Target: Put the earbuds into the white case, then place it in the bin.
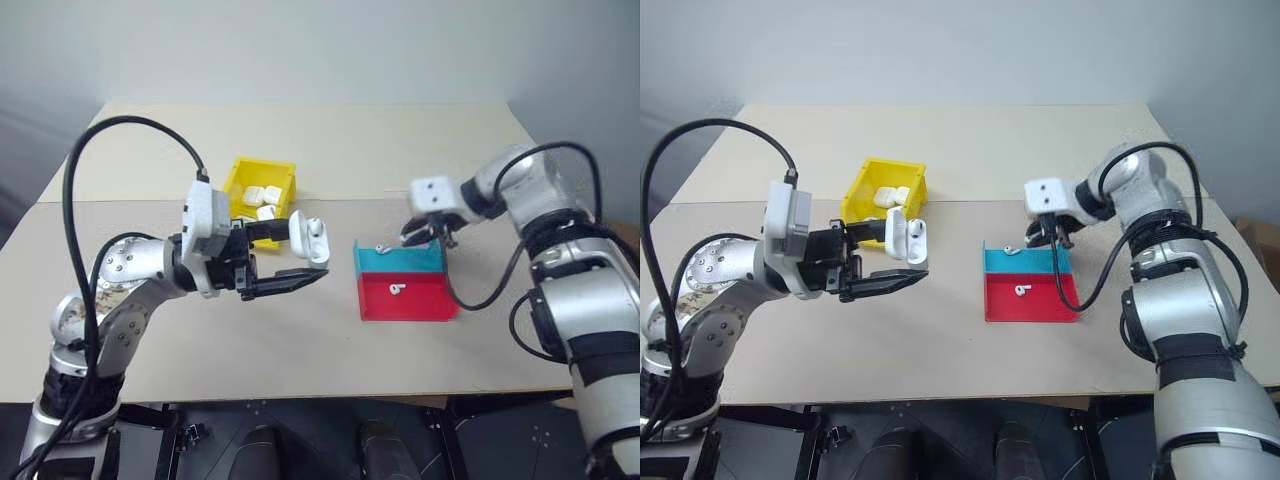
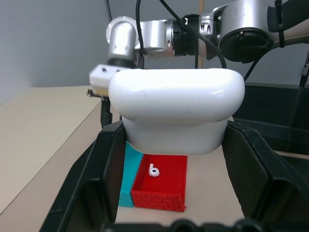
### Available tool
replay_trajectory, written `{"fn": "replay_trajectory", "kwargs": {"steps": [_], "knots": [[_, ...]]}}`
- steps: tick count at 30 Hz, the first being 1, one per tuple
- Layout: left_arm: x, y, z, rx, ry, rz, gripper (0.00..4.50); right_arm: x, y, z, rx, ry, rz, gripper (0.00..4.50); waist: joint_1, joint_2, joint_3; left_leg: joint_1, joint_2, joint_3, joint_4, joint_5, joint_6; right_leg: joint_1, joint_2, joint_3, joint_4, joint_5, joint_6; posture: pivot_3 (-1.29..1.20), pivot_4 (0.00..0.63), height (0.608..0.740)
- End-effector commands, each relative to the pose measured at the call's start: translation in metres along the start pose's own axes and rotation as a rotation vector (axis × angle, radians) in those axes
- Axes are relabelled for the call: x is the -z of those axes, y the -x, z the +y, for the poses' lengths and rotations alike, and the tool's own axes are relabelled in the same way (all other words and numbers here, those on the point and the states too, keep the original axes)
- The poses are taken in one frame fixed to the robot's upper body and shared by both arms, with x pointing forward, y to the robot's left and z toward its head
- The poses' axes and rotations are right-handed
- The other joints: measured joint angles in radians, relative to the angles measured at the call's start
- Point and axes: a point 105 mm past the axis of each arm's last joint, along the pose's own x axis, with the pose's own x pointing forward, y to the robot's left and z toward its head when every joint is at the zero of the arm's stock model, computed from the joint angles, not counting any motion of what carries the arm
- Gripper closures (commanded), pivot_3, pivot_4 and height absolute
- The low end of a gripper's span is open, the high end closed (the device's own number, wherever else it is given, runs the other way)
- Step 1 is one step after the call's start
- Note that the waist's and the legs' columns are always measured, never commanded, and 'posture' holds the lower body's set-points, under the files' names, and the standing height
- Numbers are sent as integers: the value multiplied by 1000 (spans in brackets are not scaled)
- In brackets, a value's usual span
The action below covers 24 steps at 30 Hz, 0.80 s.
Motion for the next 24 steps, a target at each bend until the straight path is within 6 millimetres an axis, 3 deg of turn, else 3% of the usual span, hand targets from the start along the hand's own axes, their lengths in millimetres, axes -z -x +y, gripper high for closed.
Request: {"fn": "replay_trajectory", "kwargs": {"steps": [1, 6, 13, 18, 24], "knots": [[-8, -2, 3, 22, -38, -26, 1766, -39, 33, -7, 107, -102, -265, 3467, 1, 0, 0, 0, 0, 0, 0, 0, 0, 0, 0, 0, 0, 0, 0, 0, 150, 740], [-8, -3, 9, 40, -23, -33, 1766, -80, 67, 16, 198, -333, -678, 3467, 19, 0, 0, -2, 0, 0, 0, 0, 0, -1, 0, 0, 1, 0, 0, 0, 150, 740], [-6, -12, 18, 57, 2, -48, 1766, -114, 76, 64, 206, -504, -1000, 3467, 29, 0, 0, -1, 0, -1, 1, 0, 0, 0, 0, -1, -1, 0, 0, 0, 150, 740], [-8, -23, 20, 83, 6, -64, 1766, -137, 64, 86, 181, -537, -1068, 3467, 26, 0, 0, -1, 0, -1, 1, 0, 0, -1, 0, 0, 0, 0, 0, 0, 150, 740], [-8, -29, 17, 125, -10, -61, 1766, -150, 59, 97, 133, -572, -1096, 3467, 26, 0, 0, -1, 0, -1, 1, 0, 0, -1, 0, 0, -1, 0, 0, 0, 150, 740]]}}
